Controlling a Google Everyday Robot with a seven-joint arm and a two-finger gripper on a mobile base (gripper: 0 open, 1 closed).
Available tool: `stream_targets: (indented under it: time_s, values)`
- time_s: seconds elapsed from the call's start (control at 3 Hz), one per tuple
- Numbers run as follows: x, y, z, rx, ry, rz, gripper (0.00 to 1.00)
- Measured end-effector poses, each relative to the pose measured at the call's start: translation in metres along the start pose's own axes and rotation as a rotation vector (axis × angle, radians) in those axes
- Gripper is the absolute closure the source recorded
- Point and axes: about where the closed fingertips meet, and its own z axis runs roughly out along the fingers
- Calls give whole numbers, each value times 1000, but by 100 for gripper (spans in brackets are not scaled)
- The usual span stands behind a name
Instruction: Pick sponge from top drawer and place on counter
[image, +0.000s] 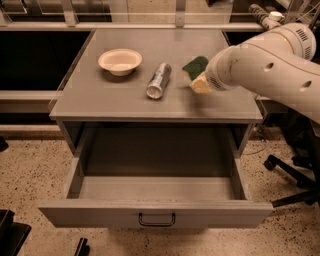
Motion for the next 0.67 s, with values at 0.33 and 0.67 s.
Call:
stream_targets:
  time_s: [0.33,0.67]
  values:
    - [0,0,0,0,0,0,0]
    - [0,0,0,0,0,0,0]
